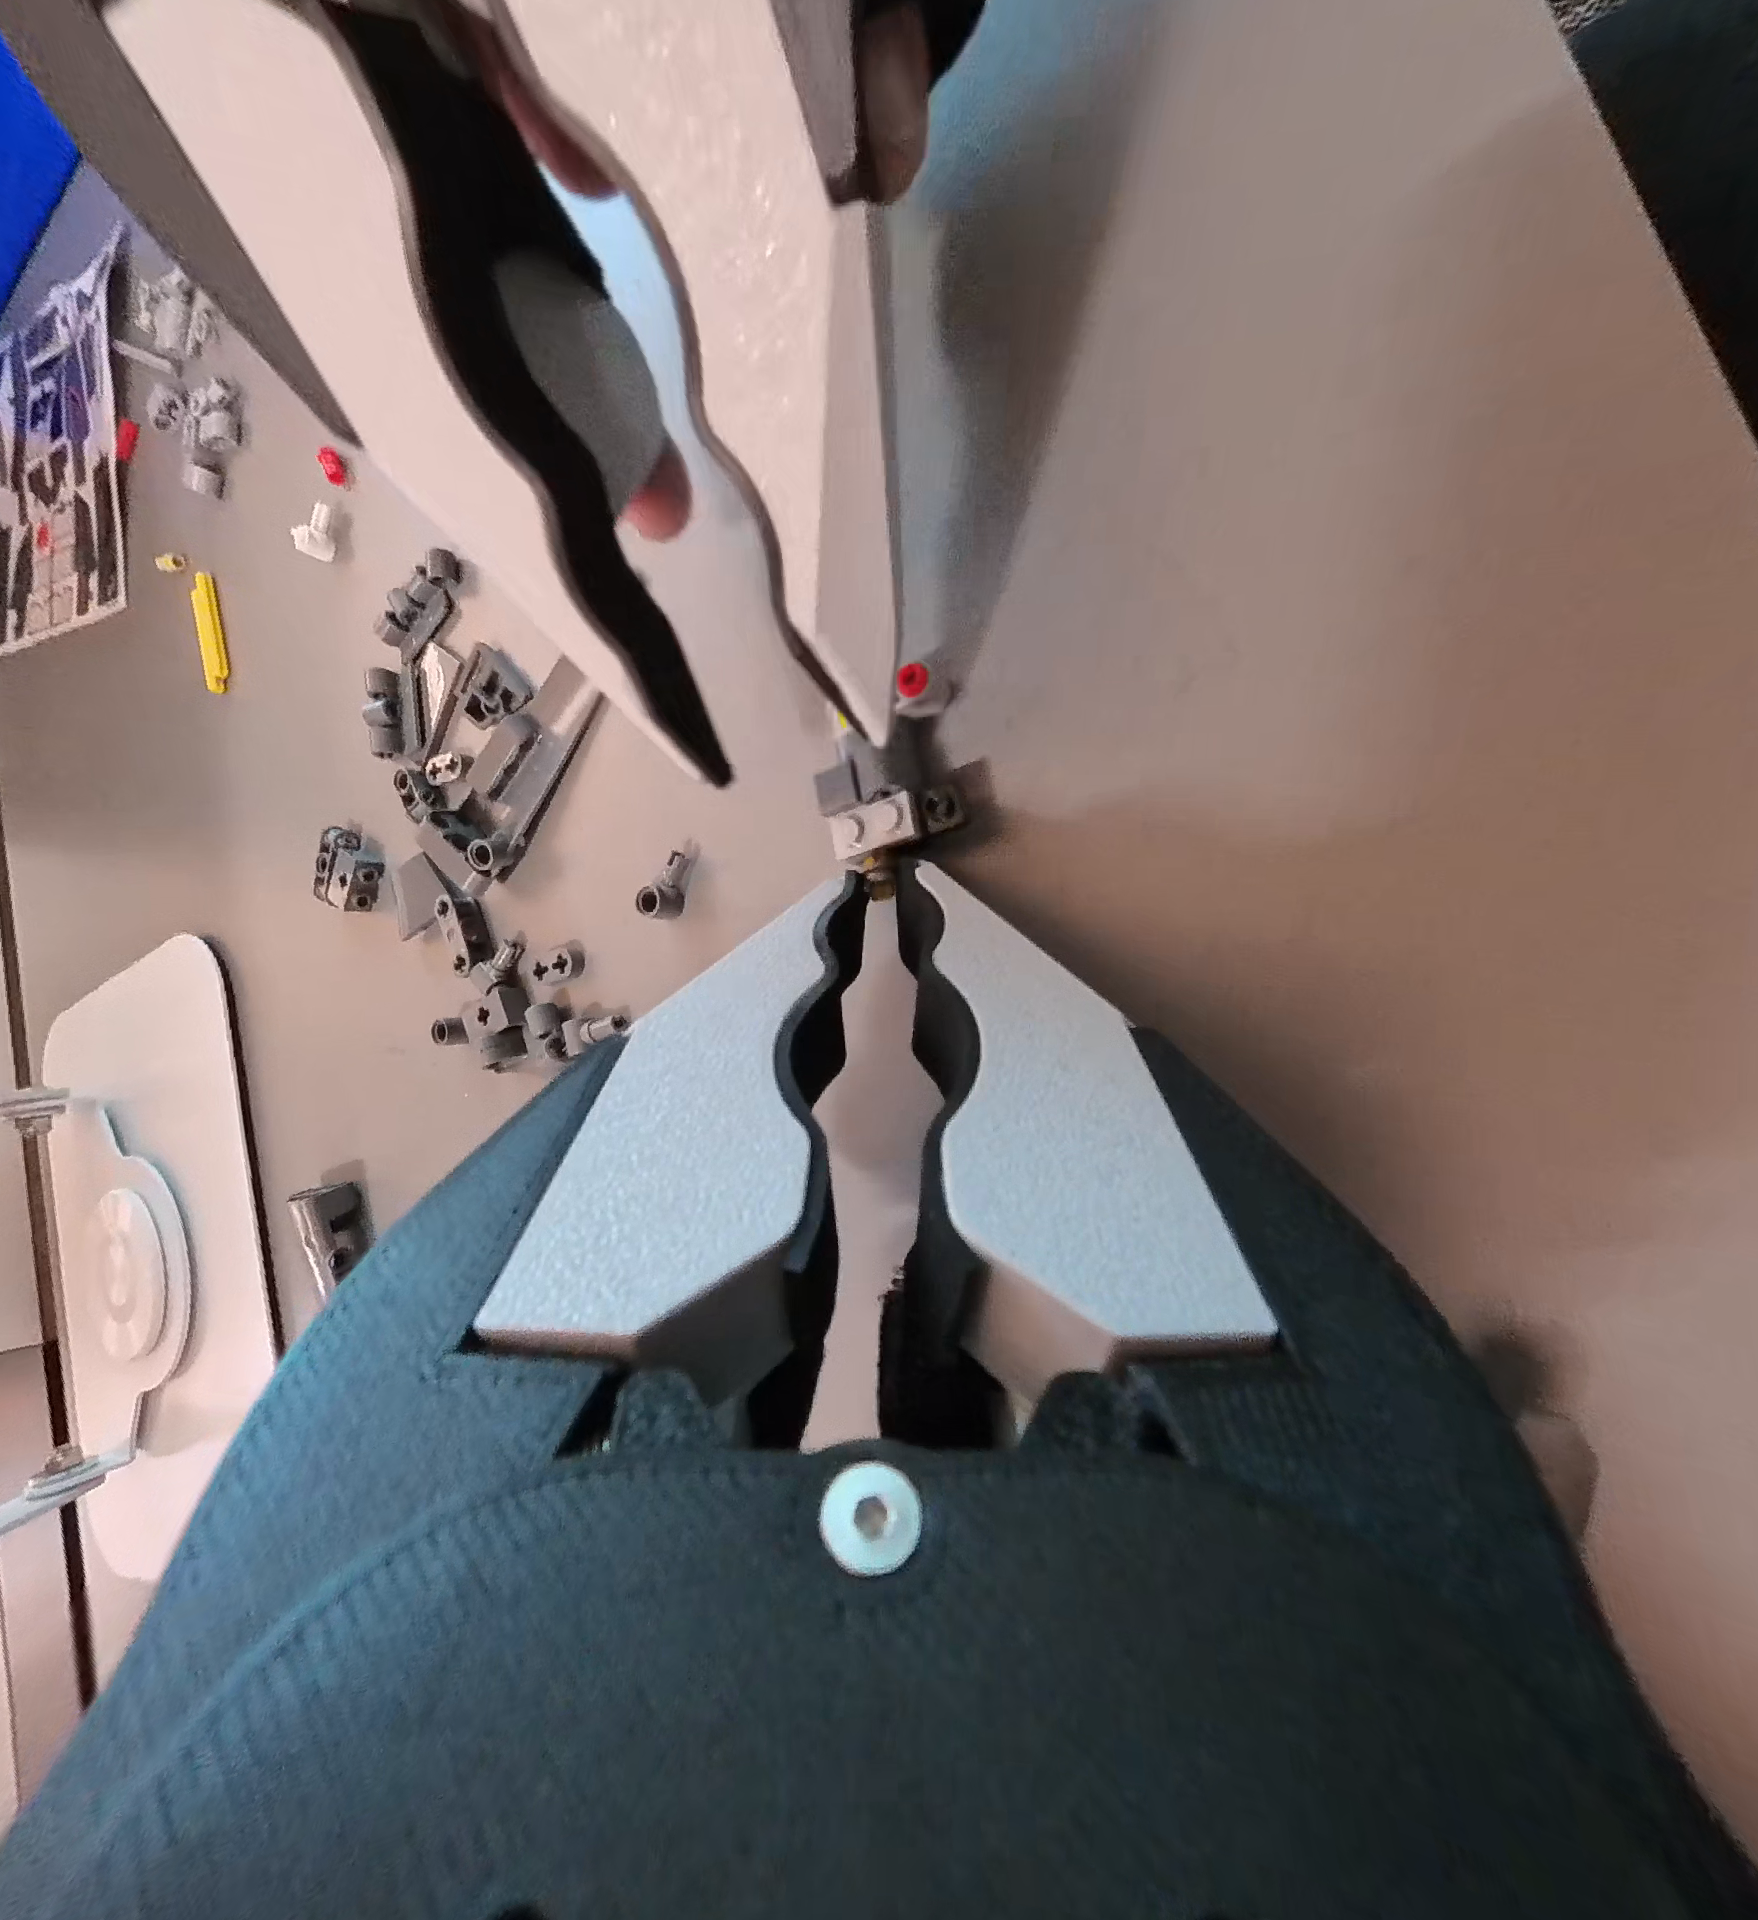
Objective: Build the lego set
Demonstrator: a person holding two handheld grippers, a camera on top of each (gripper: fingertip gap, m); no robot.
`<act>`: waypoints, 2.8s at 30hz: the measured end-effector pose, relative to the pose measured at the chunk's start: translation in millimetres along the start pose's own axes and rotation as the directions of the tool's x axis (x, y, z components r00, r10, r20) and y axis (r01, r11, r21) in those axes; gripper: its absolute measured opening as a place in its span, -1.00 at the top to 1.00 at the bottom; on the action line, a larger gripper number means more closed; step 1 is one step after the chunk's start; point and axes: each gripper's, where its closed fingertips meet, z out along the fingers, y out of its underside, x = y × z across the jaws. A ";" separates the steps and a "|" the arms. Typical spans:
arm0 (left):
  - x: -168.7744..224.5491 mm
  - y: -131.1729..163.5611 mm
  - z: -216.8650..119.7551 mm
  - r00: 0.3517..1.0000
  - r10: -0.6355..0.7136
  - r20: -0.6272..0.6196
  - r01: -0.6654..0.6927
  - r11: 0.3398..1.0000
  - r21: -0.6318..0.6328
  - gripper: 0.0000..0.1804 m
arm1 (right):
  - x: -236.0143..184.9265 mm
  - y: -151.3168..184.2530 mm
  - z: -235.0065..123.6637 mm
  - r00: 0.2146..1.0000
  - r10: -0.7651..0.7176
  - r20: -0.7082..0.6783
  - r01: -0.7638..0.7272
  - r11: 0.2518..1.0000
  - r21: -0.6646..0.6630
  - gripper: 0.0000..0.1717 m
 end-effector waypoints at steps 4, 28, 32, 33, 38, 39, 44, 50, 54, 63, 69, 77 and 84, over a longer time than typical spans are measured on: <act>-5.5 0.8 3.2 0.999 -0.040 0.011 0.040 0.999 -0.014 0.95 | 6.0 0.0 -13.9 0.995 -0.044 -0.084 0.041 0.998 -0.036 0.91; -24.0 0.4 16.7 0.972 -0.235 -0.016 0.235 0.972 -0.009 0.95 | 20.3 16.7 3.1 0.921 -0.336 -0.199 0.254 0.903 -0.347 0.86; -24.1 0.2 16.7 0.972 -0.234 -0.020 0.234 0.972 -0.005 0.95 | 20.1 16.2 3.2 0.921 -0.335 -0.199 0.258 0.907 -0.333 0.89; -24.1 0.2 16.7 0.972 -0.233 -0.021 0.233 0.972 -0.005 0.95 | 20.1 16.3 3.3 0.920 -0.337 -0.200 0.259 0.906 -0.334 0.89; -24.1 0.3 16.7 0.973 -0.229 -0.020 0.229 0.973 -0.008 0.95 | 19.7 17.3 3.1 0.923 -0.325 -0.205 0.248 0.912 -0.328 0.91; -24.1 0.3 16.6 0.974 -0.227 -0.019 0.227 0.974 -0.010 0.95 | 19.6 17.3 3.1 0.926 -0.318 -0.202 0.243 0.914 -0.325 0.91; -24.1 0.4 16.7 0.974 -0.227 -0.015 0.227 0.974 -0.010 0.95 | 19.0 16.7 3.5 0.922 -0.321 -0.218 0.245 0.917 -0.315 0.92; -23.1 -1.3 16.6 0.979 -0.205 0.004 0.205 0.979 -0.003 0.95 | 22.0 11.1 -2.4 0.934 -0.252 -0.255 0.190 0.951 -0.242 0.55; -23.2 -3.3 18.0 0.980 -0.200 0.002 0.199 0.980 0.010 0.95 | 18.8 18.5 2.7 0.948 -0.254 -0.194 0.197 0.942 -0.272 0.64; -23.1 -4.5 17.6 0.994 -0.110 0.023 0.109 0.993 0.040 0.94 | 16.8 23.1 6.5 0.992 -0.105 -0.074 0.087 0.971 -0.221 0.83; -37.0 -4.1 8.3 0.987 -0.115 0.115 0.110 0.993 0.046 0.86 | 21.5 13.8 -16.2 0.994 -0.023 -0.106 0.011 0.994 -0.109 0.83; -76.9 20.1 -40.7 0.945 -0.220 0.244 0.208 0.975 0.073 0.82 | 65.2 6.7 -62.9 0.977 -0.052 -0.208 0.029 0.993 -0.113 0.83; -91.8 76.0 -81.7 0.894 -0.263 0.362 0.272 0.962 0.027 0.86 | 149.5 6.4 -41.0 0.973 -0.075 -0.218 0.032 0.980 -0.198 0.83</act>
